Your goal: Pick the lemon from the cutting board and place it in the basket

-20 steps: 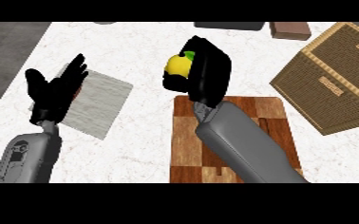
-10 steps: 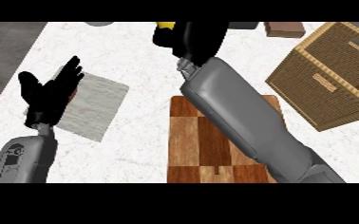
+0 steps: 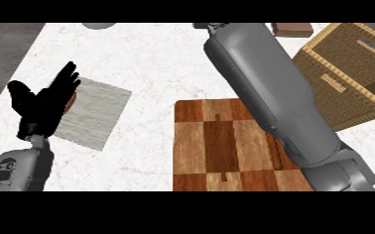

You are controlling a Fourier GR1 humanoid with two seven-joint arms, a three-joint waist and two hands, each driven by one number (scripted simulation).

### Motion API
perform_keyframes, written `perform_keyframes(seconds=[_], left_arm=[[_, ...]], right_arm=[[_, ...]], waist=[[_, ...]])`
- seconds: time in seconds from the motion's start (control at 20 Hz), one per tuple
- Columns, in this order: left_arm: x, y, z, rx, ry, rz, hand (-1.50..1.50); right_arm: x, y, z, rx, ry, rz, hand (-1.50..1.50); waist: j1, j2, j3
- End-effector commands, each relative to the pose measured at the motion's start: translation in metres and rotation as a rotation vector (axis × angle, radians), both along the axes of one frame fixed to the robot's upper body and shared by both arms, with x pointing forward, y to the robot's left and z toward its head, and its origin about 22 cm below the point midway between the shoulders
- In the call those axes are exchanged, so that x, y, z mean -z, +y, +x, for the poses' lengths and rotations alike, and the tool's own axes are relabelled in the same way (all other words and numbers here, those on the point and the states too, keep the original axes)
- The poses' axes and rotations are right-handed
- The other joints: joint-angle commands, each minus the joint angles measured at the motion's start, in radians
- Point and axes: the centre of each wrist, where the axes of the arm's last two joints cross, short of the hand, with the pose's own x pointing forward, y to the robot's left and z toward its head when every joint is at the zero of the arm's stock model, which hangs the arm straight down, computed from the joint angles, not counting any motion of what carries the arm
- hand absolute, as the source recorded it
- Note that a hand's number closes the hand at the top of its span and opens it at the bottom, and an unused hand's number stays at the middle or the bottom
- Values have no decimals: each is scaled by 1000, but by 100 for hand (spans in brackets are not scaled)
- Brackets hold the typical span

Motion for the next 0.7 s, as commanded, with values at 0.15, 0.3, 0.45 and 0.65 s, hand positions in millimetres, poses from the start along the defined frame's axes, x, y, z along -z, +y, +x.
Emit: perform_keyframes(seconds=[0.15,0.3,0.45,0.65], left_arm=[[8,11,-19,-22,4,19,0],[22,-13,-15,-19,22,-2,0],[2,5,-6,-26,11,13,0],[12,4,-3,-17,4,-9,0]], right_arm=[[2,-62,28,282,88,27,150],[-7,-62,28,293,92,59,150],[6,-90,31,302,98,55,150],[21,-120,29,321,143,31,150]], waist=[[-15,-3,1],[-19,-1,1],[-24,-2,1],[-30,-1,1]])
